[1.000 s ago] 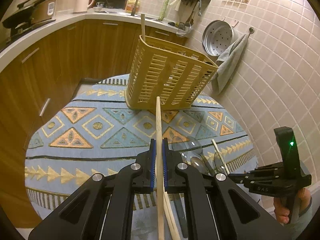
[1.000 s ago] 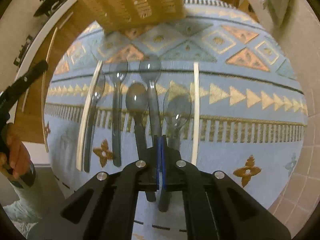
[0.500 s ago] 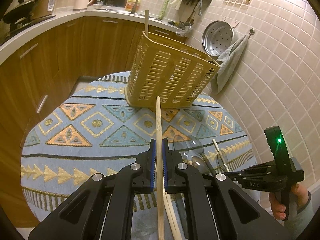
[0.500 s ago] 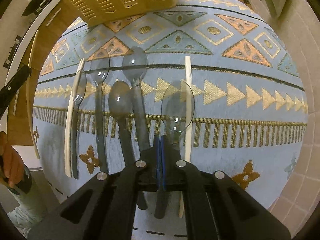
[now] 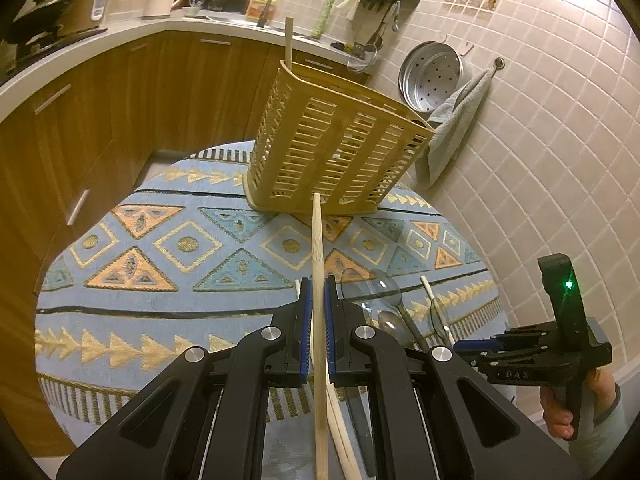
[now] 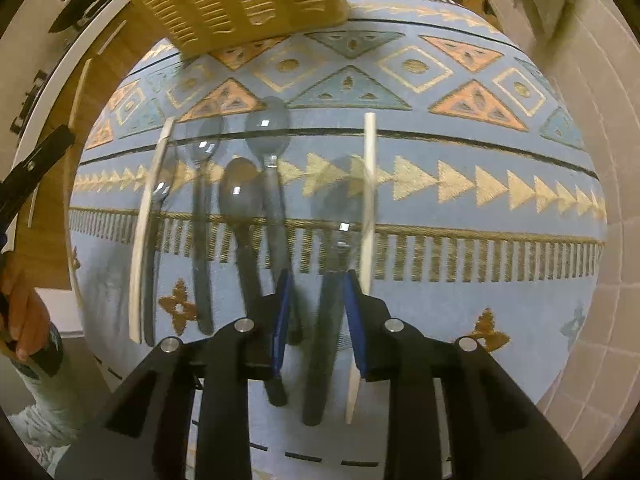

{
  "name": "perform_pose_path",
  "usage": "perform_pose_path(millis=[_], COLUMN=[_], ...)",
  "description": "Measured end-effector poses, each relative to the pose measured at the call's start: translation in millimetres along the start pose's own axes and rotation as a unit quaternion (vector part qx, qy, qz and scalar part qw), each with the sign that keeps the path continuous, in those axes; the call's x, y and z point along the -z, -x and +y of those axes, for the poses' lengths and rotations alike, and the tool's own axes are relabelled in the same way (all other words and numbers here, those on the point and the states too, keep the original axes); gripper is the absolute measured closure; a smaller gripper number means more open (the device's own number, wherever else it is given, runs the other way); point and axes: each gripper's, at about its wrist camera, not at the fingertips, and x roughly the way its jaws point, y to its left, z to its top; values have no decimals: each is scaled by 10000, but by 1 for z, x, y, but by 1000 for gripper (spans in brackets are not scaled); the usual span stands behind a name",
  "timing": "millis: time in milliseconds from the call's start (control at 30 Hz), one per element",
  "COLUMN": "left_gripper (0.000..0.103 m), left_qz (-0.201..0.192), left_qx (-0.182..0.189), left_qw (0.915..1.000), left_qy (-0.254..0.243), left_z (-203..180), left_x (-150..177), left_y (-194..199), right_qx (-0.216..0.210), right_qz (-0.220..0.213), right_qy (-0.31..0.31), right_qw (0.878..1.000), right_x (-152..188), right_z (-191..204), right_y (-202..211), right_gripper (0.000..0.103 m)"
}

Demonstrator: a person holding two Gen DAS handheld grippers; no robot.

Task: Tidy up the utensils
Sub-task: 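Lift the chopstick and clear spoon off the table with both grippers, then lower the chopstick and clear spoon into the yellow basket and open both grippers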

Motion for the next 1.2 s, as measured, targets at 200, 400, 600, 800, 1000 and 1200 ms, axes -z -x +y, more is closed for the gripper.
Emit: perform_pose_path(millis=[200, 400, 600, 800, 1000, 1200], left_gripper=[99, 99, 99, 100, 99, 100], left_qz=[7, -42, -193, -1166, -2374, -3202], left_qx=[13, 60, 141, 379, 288, 339], left_qw=[10000, 9999, 9996, 9923, 9704, 9465], left_qy=[7, -68, -118, -191, -324, -213], left_z=[0, -2, -3, -11, -32, -42], left_x=[0, -2, -11, -48, -102, -151], left_y=[0, 2, 4, 35, 55, 48], right_qx=[98, 511, 607, 82, -215, -448], right_qz=[44, 35, 0, -1140, -2466, -3294], right_qy=[88, 250, 400, 519, 550, 513], right_qw=[9999, 9984, 9974, 9921, 9673, 9417], right_x=[3, -12, -14, -30, -69, -122], right_z=[-2, 5, 8, 24, 45, 54], right_y=[-5, -9, -3, 62, 126, 158], right_gripper=[79, 88, 93, 93, 93, 93])
